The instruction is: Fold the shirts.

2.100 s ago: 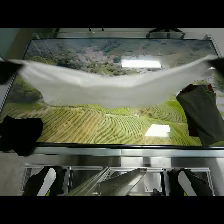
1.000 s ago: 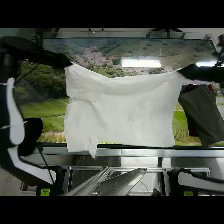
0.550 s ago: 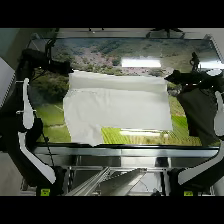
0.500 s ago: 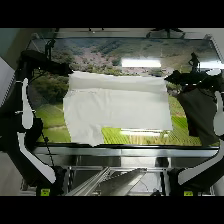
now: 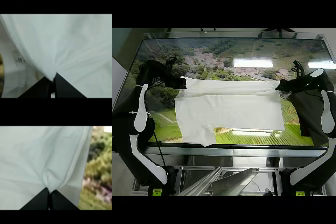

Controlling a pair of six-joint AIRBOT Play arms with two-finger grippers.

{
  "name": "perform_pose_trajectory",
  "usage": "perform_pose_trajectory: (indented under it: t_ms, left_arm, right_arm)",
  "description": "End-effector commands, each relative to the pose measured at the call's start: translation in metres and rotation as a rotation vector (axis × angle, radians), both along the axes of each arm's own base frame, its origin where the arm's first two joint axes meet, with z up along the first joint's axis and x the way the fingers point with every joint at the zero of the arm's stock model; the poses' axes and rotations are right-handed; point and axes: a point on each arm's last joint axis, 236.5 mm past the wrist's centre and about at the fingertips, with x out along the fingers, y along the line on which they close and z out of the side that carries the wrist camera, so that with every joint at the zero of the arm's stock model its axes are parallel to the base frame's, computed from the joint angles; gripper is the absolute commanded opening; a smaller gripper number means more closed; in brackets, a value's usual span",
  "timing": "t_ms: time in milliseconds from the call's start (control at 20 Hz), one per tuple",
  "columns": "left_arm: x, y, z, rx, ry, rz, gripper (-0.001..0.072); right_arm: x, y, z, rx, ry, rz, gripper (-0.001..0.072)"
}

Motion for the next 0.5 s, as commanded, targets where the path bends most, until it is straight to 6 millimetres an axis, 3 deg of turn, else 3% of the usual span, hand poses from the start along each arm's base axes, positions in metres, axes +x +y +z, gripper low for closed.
perform_pose_trajectory:
  t_ms: [0,150,450]
  left_arm:
    - [-0.002,0.01,-0.02,0.139,0.003,0.001,0.0017]
    - [0.007,-0.003,-0.021,0.141,-0.021,-0.021,0.0017]
    - [0.023,-0.002,-0.011,0.137,-0.043,0.011,0.0018]
  right_arm:
    - [0.001,-0.013,-0.014,-0.107,0.023,-0.028,0.0017]
    - [0.0,-0.009,-0.016,-0.127,0.025,-0.008,0.0019]
    - [-0.003,-0.017,-0.023,-0.174,0.05,-0.021,0.002]
